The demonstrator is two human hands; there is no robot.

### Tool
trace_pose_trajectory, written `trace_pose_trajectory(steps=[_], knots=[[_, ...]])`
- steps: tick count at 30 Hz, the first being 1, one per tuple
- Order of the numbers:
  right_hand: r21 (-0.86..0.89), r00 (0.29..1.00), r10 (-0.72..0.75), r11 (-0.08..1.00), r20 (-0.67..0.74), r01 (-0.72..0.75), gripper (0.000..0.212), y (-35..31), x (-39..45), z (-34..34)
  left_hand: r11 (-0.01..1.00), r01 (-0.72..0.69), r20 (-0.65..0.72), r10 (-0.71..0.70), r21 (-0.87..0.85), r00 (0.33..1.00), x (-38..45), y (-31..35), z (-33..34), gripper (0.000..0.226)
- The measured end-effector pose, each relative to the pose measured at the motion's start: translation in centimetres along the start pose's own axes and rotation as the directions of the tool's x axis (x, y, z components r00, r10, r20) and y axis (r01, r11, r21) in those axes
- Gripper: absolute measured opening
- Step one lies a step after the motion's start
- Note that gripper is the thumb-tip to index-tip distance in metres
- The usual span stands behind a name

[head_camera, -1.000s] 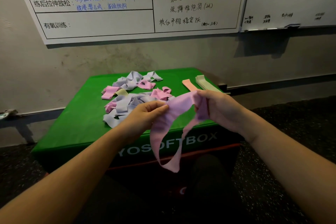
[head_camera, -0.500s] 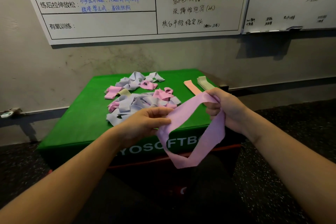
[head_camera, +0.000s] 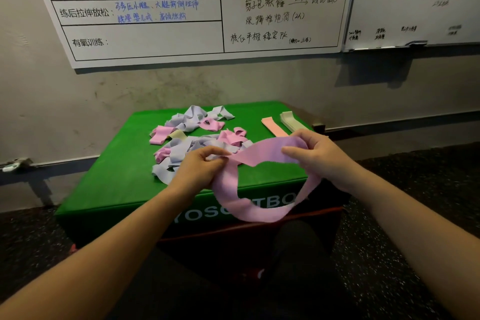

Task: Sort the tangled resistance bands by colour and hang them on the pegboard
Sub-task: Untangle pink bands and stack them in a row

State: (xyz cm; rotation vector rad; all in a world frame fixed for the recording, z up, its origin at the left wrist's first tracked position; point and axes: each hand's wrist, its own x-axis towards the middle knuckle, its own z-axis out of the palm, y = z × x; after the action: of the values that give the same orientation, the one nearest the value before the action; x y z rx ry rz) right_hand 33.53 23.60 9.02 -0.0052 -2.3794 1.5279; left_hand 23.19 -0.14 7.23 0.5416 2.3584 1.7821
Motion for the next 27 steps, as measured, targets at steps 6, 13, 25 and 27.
trace_pose_trajectory(steps=[6, 13, 25, 27], knots=[[-0.282, 0.990, -0.018, 0.958, 0.141, 0.057, 0.018, 1.7, -0.1, 1.4, 0.985, -0.067, -0.017, 0.066, -0.158, 0.998, 0.4, 0.9, 0.6, 0.037], [-0.175, 0.978, 0.035, 0.985, 0.206, 0.001, 0.048, 1.6, -0.3, 3.0, 0.962, -0.256, 0.043, 0.260, -0.091, 0.965, 1.4, 0.5, 1.7, 0.042], [-0.047, 0.989, -0.148, 0.988, -0.031, 0.146, 0.013, -1.6, 3.4, 4.4, 0.814, -0.564, 0.170, 0.541, 0.142, 0.824, 1.7, 1.1, 1.3, 0.039], [-0.050, 0.987, -0.155, 0.987, -0.032, 0.154, 0.012, -1.7, 3.6, 4.5, 0.820, -0.558, 0.179, 0.534, 0.131, 0.826, 1.7, 1.1, 1.0, 0.035]])
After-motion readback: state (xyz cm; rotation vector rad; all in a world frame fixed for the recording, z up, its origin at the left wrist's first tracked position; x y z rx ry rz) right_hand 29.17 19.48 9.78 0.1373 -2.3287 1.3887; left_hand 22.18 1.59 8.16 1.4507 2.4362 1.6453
